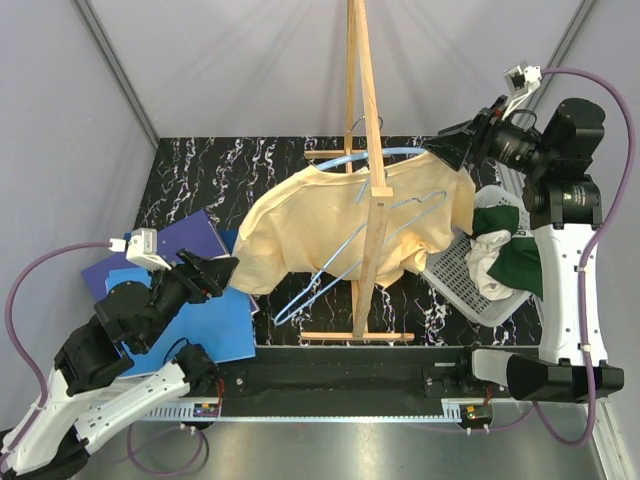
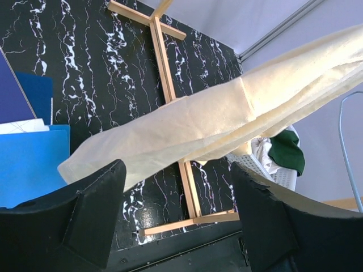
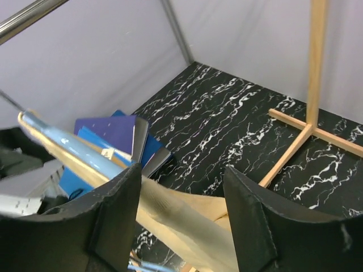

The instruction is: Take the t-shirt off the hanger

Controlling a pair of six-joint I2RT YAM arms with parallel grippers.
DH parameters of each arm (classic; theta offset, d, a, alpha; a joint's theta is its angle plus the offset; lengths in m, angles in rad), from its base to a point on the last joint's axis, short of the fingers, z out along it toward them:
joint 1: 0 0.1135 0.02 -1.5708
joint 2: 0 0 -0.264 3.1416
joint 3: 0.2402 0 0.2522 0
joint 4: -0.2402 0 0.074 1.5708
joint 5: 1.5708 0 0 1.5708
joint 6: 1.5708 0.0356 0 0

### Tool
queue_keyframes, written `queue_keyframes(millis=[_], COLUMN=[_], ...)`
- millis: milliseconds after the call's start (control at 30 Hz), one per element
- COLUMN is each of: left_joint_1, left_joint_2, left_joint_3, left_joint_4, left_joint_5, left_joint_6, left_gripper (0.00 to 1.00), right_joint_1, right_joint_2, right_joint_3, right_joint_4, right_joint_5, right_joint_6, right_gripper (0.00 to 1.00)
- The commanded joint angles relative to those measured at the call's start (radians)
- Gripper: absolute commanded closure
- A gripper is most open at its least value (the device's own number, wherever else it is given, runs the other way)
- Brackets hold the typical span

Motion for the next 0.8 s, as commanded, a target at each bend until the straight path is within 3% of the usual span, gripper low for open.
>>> queue_keyframes(millis=[0, 267, 433, 767], left_joint_1=[0.001, 0.001, 0.001, 0.001], left_joint_2=[0.023, 0.076, 0.130, 0.317], left_joint_3=[0.045, 0.107, 0.175, 0.437], left_joint_4=[0.021, 0.021, 0.016, -0.048], left_joint_5=[0.003, 0.049, 0.096, 0.207], left_joint_6=[0.029, 0.059, 0.104, 0.212], left_gripper=[0.21, 0.20, 0.18, 0.10], right_joint_1=[0.005, 0.016, 0.041, 0.137], right_joint_2=[-0.048, -0.043, -0.032, -0.005], right_joint_3=[0.025, -0.009, -0.007, -0.001], right_joint_4=[0.104, 0.181, 0.181, 0.106], right_joint_5=[-0.188, -0.285, -0.276, -0.216], right_joint_6=[-0.062, -0.032, -0.036, -0.128], right_gripper=[0.36, 0.38, 0.45, 0.48])
